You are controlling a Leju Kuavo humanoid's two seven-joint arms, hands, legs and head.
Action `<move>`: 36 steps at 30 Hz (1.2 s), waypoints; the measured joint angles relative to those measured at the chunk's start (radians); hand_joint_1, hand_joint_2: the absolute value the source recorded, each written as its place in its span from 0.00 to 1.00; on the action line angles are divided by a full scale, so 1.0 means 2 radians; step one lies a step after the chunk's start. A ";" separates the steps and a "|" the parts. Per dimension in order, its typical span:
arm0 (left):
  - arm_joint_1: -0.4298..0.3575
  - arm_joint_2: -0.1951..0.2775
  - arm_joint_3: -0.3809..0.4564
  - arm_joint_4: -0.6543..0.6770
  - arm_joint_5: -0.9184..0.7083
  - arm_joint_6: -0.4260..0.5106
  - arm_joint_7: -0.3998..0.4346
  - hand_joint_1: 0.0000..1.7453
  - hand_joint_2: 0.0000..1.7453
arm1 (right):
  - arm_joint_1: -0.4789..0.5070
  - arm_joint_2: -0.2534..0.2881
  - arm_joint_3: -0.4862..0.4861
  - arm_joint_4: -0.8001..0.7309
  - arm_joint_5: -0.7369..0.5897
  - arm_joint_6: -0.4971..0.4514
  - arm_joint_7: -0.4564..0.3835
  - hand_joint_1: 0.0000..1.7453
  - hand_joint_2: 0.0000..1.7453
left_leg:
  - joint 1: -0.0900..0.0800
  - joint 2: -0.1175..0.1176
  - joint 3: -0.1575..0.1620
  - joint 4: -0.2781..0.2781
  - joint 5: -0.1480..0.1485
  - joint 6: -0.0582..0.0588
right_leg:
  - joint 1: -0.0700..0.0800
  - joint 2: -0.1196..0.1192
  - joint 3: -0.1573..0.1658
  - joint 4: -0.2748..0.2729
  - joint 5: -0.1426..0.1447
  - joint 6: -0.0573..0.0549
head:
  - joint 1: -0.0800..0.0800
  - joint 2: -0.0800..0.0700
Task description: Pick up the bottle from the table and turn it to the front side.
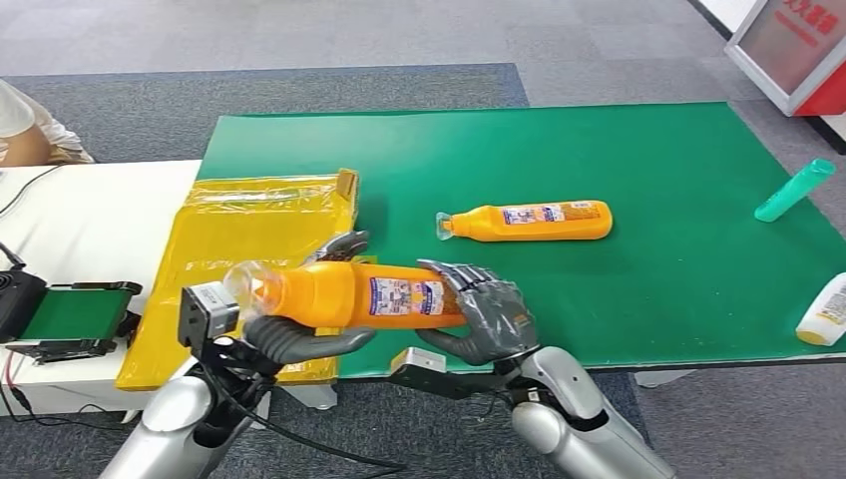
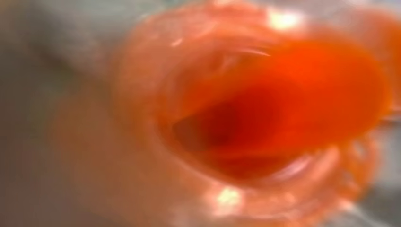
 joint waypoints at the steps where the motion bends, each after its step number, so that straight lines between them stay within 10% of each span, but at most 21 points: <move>1: -0.003 0.000 -0.009 -0.001 0.000 -0.001 -0.001 0.00 1.00 | -0.003 0.002 0.003 0.002 0.003 0.000 0.003 1.00 1.00 | 0.000 0.000 0.000 0.000 0.000 0.000 | 0.000 0.000 0.000 0.000 0.000 0.000 | 0.000 0.000; 12: -0.015 0.004 -0.038 -0.008 -0.053 0.004 -0.020 0.00 1.00 | -0.021 0.006 0.016 0.013 0.026 0.007 0.018 1.00 1.00 | 0.000 0.000 0.000 0.000 0.000 0.000 | 0.000 0.000 0.000 0.000 0.000 0.000 | 0.000 0.000; 13: -0.016 0.004 -0.039 -0.008 -0.058 0.004 -0.020 0.08 1.00 | -0.023 0.006 0.019 0.013 0.030 0.009 0.021 1.00 1.00 | 0.000 0.000 0.000 0.000 0.000 0.000 | 0.000 0.000 0.000 0.000 0.000 0.000 | 0.000 0.000; 17: -0.020 0.005 -0.044 -0.010 -0.069 0.005 -0.020 1.00 1.00 | -0.025 0.005 0.027 0.013 0.036 0.015 0.028 1.00 1.00 | 0.000 0.000 0.000 0.000 0.000 0.000 | 0.000 0.000 0.000 0.000 0.000 0.000 | 0.000 0.000; 34: -0.021 0.009 -0.052 -0.017 -0.129 0.029 -0.014 1.00 1.00 | -0.022 0.005 0.029 0.018 0.041 0.012 0.033 1.00 1.00 | 0.000 0.000 0.000 0.000 0.000 0.000 | 0.000 0.000 0.000 0.000 0.000 0.000 | 0.000 0.000; 36: -0.021 0.009 -0.052 -0.019 -0.140 0.037 -0.016 1.00 1.00 | -0.022 0.005 0.029 0.018 0.041 0.012 0.033 0.67 1.00 | 0.000 0.000 0.000 0.000 0.000 0.000 | 0.000 0.000 0.000 0.000 0.000 0.000 | 0.000 0.000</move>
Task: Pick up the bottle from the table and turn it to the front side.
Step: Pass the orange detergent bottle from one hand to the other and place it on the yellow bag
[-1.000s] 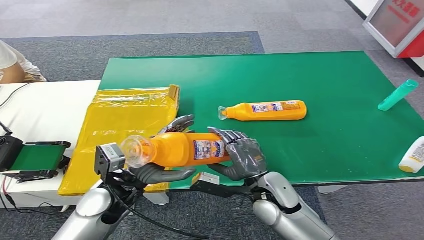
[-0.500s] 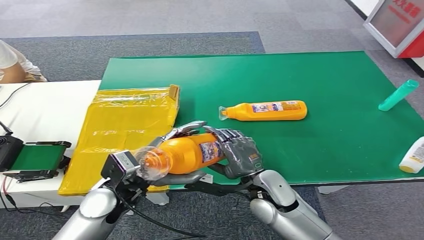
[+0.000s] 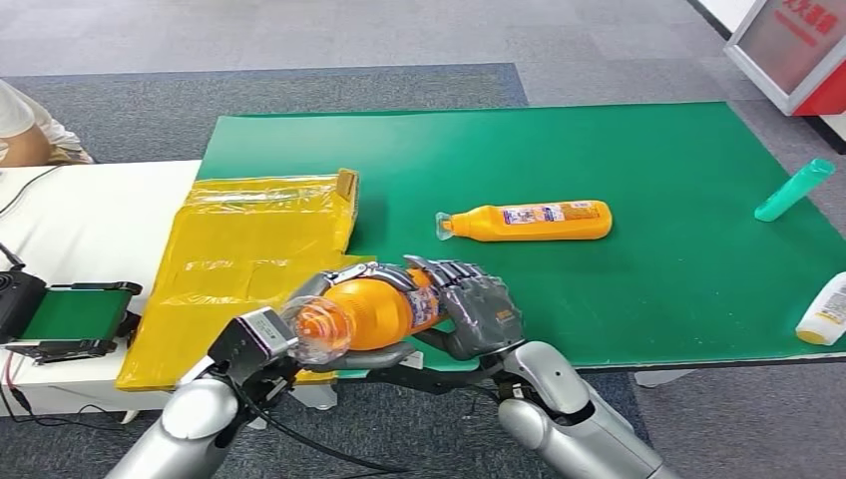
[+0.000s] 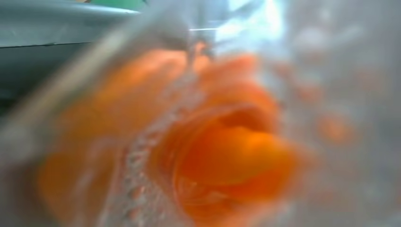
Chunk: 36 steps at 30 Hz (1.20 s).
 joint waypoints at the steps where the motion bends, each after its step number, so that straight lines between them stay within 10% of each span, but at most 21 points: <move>1: 0.001 0.000 0.000 -0.002 -0.013 0.011 -0.003 1.00 1.00 | 0.000 0.000 0.000 0.000 0.000 0.000 0.000 0.42 1.00 | 0.000 0.000 0.000 0.000 0.000 0.000 | 0.000 0.000 0.000 0.000 0.000 0.000 | 0.000 0.000; 3: 0.004 0.000 -0.002 -0.007 -0.062 0.048 -0.008 1.00 1.00 | -0.001 0.000 -0.002 0.000 0.000 0.001 0.002 0.00 1.00 | 0.000 0.000 0.000 0.000 0.000 0.000 | 0.000 0.000 0.000 0.000 0.000 0.000 | 0.000 0.000; 13: 0.000 0.023 0.043 -0.016 -0.592 0.324 0.088 1.00 1.00 | 0.027 -0.001 -0.035 -0.014 -0.004 0.035 0.039 0.00 1.00 | 0.000 0.000 0.000 0.000 0.000 0.000 | 0.000 0.000 0.000 0.000 0.000 0.000 | 0.000 0.000; 24: -0.045 0.054 0.068 0.087 -0.702 0.323 0.179 1.00 1.00 | 0.073 -0.001 -0.077 -0.074 0.016 0.041 0.044 0.00 1.00 | 0.000 0.000 0.000 0.000 0.000 0.000 | 0.000 0.000 -0.001 0.000 0.000 0.000 | 0.000 0.000; 36: -0.107 0.040 0.072 0.288 -0.700 0.277 0.181 1.00 1.00 | 0.103 -0.003 -0.082 -0.185 0.015 0.030 0.021 0.00 1.00 | 0.000 0.000 0.000 0.000 0.000 0.000 | 0.000 0.000 -0.001 0.000 0.000 0.000 | 0.000 0.000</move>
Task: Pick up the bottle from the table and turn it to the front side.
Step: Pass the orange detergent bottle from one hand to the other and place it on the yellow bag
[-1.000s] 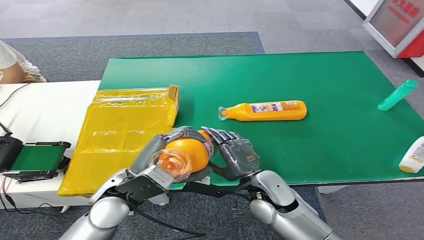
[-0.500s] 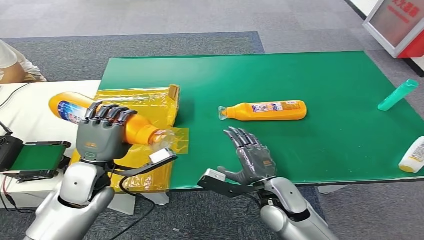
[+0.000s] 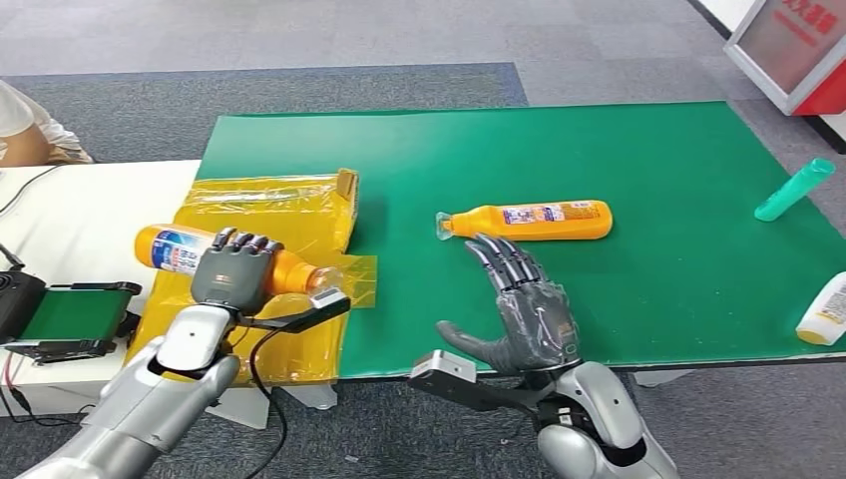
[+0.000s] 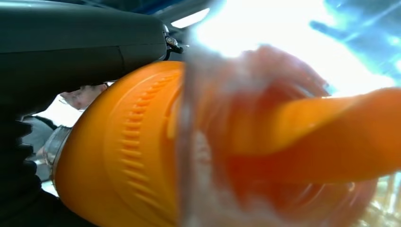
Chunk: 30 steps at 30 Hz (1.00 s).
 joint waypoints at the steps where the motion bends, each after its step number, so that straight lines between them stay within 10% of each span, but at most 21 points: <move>1: -0.002 -0.004 0.000 0.010 0.000 -0.003 0.000 1.00 1.00 | 0.001 -0.001 0.000 -0.007 0.000 0.000 -0.002 0.00 1.00 | 0.000 0.000 0.000 0.000 0.000 0.000 | 0.000 0.000 0.000 0.000 0.000 0.000 | 0.000 0.000; 14: -0.039 -0.070 0.001 0.107 0.047 -0.025 -0.005 1.00 1.00 | 0.001 -0.031 0.057 -0.052 -0.044 0.008 -0.041 0.00 1.00 | 0.000 0.000 0.000 0.000 0.000 0.000 | 0.000 0.000 0.000 0.000 0.000 0.000 | 0.000 0.000; 15: -0.041 -0.073 0.001 0.110 0.048 -0.024 -0.005 0.96 1.00 | 0.001 -0.033 0.060 -0.053 -0.045 0.007 -0.041 0.00 1.00 | 0.000 0.000 0.000 0.000 0.000 0.000 | 0.000 0.000 0.000 0.000 0.000 0.000 | 0.000 0.000; 19: -0.043 -0.081 0.003 0.120 0.058 -0.012 -0.003 0.00 1.00 | 0.001 -0.043 0.069 -0.053 -0.047 0.007 -0.038 0.00 1.00 | 0.000 0.000 0.000 0.000 0.000 0.000 | 0.000 0.000 0.000 0.000 0.000 0.000 | 0.000 0.000; 30: -0.050 -0.092 0.008 0.140 0.063 0.010 0.009 0.00 1.00 | 0.042 -0.059 0.064 -0.078 -0.026 0.015 -0.038 0.00 1.00 | 0.000 0.000 0.000 0.000 0.000 0.000 | 0.000 0.000 0.000 0.000 0.000 0.000 | 0.000 0.000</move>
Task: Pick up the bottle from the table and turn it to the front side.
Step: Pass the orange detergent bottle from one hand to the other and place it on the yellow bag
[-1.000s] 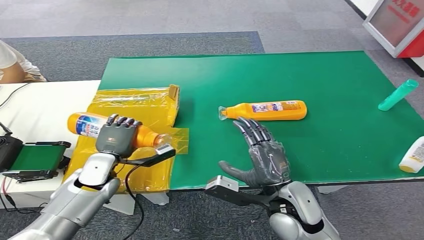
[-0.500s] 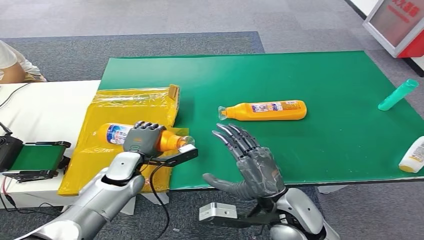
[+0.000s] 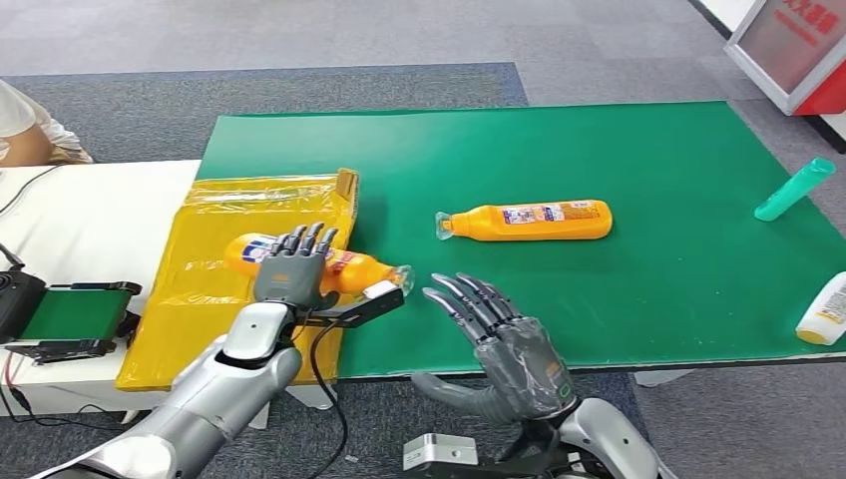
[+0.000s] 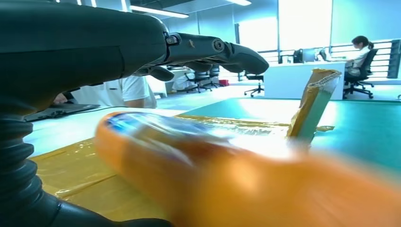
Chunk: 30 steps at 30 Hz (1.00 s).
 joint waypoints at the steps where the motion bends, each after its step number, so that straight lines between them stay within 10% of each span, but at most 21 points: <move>1: 0.000 0.000 0.001 0.001 0.000 0.001 0.000 0.00 1.00 | 0.004 0.000 -0.003 -0.003 0.001 0.000 -0.002 0.00 1.00 | 0.000 0.000 0.000 0.000 0.000 0.000 | 0.000 0.000 0.000 0.000 0.000 0.000 | 0.000 0.000; 15: 0.016 -0.003 0.022 -0.003 0.056 0.010 -0.029 0.00 1.00 | 0.026 -0.001 -0.038 -0.019 0.007 -0.001 -0.018 0.00 1.00 | 0.000 0.000 0.000 0.000 0.000 0.000 | 0.000 0.000 0.000 0.000 0.000 0.000 | 0.000 0.000; 30: 0.148 -0.003 0.071 -0.303 0.509 -0.126 -0.178 0.00 1.00 | 0.048 -0.003 -0.057 -0.016 0.014 -0.039 -0.022 0.00 1.00 | 0.000 0.000 0.000 0.000 0.000 0.000 | 0.000 0.000 0.000 0.000 0.000 0.001 | 0.000 0.000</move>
